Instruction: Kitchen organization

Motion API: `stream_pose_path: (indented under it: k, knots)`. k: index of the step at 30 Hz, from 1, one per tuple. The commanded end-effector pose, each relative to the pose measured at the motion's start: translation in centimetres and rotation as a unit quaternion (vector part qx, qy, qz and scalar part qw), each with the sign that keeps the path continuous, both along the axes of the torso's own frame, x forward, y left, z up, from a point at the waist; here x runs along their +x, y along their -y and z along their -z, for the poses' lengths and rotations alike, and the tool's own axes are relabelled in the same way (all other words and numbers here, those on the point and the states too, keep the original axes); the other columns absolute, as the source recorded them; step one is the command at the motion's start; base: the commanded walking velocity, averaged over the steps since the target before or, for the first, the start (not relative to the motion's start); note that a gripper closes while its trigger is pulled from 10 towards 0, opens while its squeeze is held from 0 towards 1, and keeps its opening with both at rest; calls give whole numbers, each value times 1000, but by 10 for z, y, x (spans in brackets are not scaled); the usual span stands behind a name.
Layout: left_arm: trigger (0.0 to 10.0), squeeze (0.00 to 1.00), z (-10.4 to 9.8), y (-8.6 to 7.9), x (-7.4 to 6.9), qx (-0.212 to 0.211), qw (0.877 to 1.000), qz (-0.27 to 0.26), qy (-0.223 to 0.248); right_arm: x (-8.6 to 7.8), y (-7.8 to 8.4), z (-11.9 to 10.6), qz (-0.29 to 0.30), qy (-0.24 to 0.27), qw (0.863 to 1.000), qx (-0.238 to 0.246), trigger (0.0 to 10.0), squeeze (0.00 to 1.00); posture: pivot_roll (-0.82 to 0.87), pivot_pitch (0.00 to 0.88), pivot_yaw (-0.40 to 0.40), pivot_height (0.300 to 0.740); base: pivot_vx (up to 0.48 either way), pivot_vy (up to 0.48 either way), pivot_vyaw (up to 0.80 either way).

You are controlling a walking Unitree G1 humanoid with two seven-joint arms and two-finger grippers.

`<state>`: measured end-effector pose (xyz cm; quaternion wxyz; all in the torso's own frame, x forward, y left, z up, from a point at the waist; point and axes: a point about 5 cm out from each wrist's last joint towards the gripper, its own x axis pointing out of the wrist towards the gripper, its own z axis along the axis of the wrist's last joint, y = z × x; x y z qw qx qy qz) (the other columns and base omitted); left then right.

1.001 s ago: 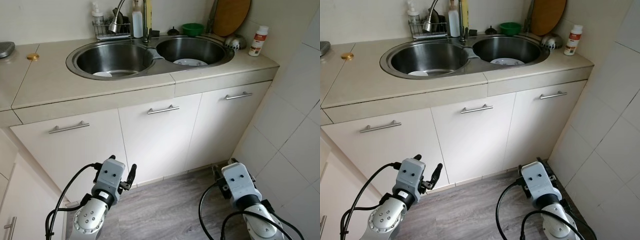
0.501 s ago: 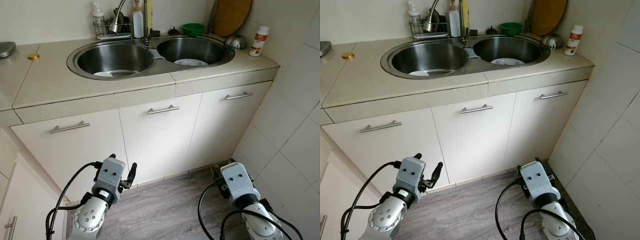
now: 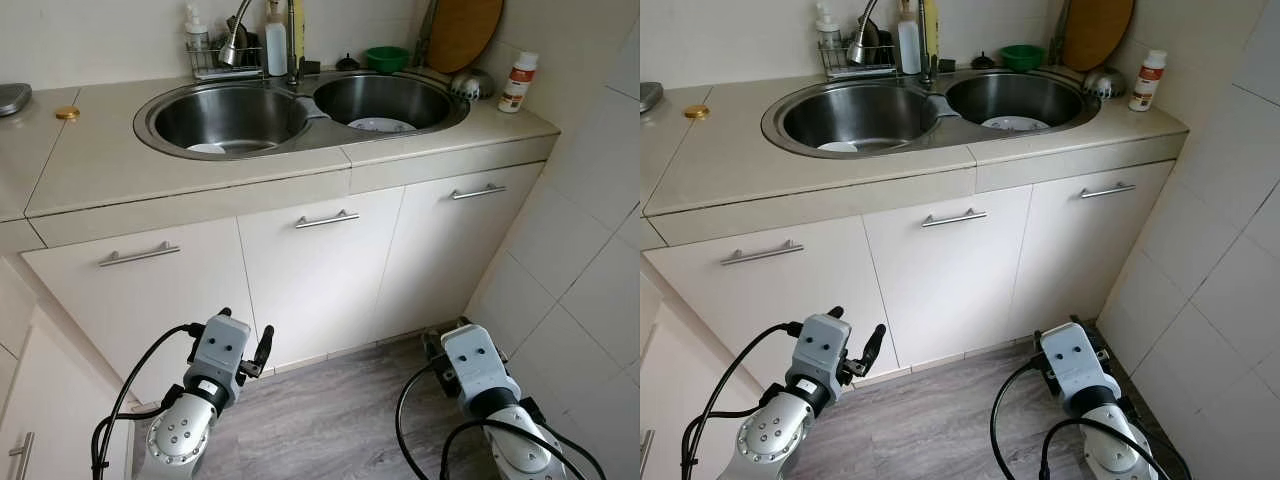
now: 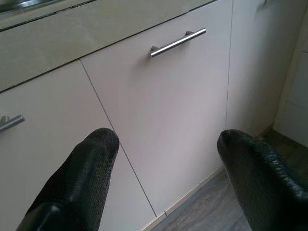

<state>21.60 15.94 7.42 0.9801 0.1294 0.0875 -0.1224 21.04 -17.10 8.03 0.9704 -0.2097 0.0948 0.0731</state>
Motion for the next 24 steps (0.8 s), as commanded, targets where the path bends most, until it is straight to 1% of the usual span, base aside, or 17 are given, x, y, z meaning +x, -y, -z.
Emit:
stream_pose_path:
  k: [1, 24]
  knots:
    - [10000, 0, 1, 0, 2, -2, 1000, 2, -6, 1, 1, -1, 0, 1, 1000, 7, 10000, 0, 62, 0, -46, 740, 0, 0, 0]
    - [10000, 0, -1, 3, 1, -1, 1000, 8, -3, 2, 0, -2, -9, -1, 1000, 19, 10000, 0, 64, 0, -50, 740, 0, 0, 0]
